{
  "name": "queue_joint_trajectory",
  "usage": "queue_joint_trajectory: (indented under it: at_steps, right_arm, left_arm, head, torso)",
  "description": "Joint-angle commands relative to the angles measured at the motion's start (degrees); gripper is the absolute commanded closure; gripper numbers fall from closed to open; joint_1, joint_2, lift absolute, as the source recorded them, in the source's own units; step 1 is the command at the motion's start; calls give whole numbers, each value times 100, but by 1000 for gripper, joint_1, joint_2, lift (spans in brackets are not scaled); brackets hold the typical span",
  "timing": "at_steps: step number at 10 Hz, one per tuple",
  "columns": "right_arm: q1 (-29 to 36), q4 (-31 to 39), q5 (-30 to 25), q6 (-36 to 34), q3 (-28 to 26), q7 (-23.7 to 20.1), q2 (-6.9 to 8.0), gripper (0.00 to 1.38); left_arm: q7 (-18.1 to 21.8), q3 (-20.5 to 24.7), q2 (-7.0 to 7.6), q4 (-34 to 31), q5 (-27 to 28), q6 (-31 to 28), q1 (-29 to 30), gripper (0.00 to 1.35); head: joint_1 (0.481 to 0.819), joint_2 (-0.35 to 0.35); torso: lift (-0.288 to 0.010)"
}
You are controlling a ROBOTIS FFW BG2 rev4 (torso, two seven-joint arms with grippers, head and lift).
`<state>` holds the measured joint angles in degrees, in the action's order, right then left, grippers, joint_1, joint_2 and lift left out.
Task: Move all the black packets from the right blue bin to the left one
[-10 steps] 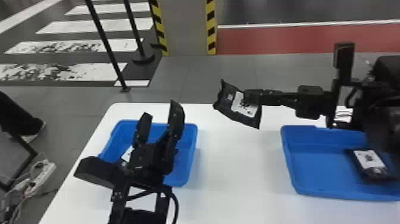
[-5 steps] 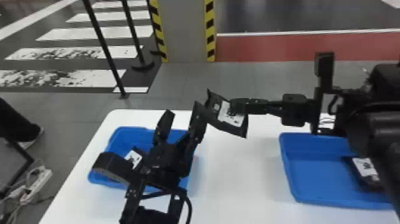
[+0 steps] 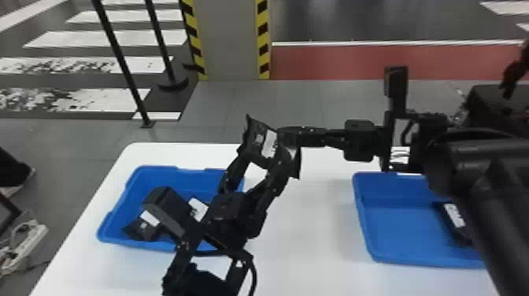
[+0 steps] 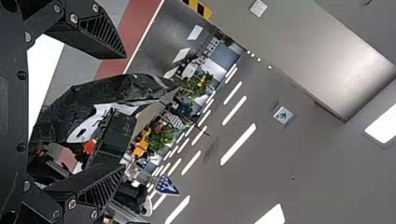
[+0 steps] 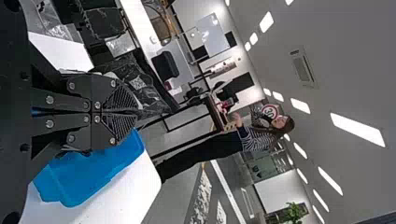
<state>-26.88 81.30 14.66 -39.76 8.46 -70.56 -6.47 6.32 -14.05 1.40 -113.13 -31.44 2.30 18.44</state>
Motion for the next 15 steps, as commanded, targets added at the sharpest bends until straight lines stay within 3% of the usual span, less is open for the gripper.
queue_joint_trajectory:
  at_steps: [1, 3, 4, 5, 7, 11, 12, 13, 14, 15]
  right_arm:
    - [-26, -108, 19, 11, 77, -2, 6, 1130]
    - [-41, -178, 72, -4, 226, -28, 6, 1130]
    - [-26, -220, 98, 11, 252, -28, 6, 1130]
    - [-41, -220, 107, 11, 270, -28, 6, 1130]
    - [-153, -347, 169, 123, 270, -28, 14, 1130]
    - [-350, -572, 265, 390, 261, 33, 76, 1111]
    - [-350, -628, 388, 475, 252, 60, 85, 783]
    - [-308, -614, 546, 573, 208, 51, 76, 295]
    - [-167, -403, 494, 615, 68, 51, 50, 38]
    - [58, -178, 265, 615, -231, 77, 41, 98]
  left_arm:
    - [1, 7, -8, 0, -82, -33, 12, 249]
    - [-52, 104, -78, 0, -99, 206, 68, 357]
    - [-61, 139, -78, 0, -20, 122, 68, 522]
    - [-175, 148, -34, -169, 226, 23, 139, 1349]
    - [-202, 122, 18, -309, 305, -159, 125, 1223]
    - [-149, 113, 36, -309, 235, -159, 96, 1223]
    - [-149, 148, 27, -309, 252, -103, 82, 1222]
    - [-149, 297, -8, -295, 375, -19, 110, 1223]
    - [-158, 482, -43, -295, 551, 94, 153, 1223]
    - [-237, 693, -105, -253, 859, 248, 195, 1223]
  head:
    - [670, 87]
    - [677, 98]
    - [678, 106]
    - [680, 117]
    - [680, 126]
    - [664, 118]
    - [657, 118]
    - [653, 120]
    - [646, 129]
    - [640, 142]
  torso:
    - [-110]
    - [-110]
    - [-110]
    - [-110]
    - [-110]
    - [-110]
    - [-110]
    - [-110]
    - [-110]
    - [-110]
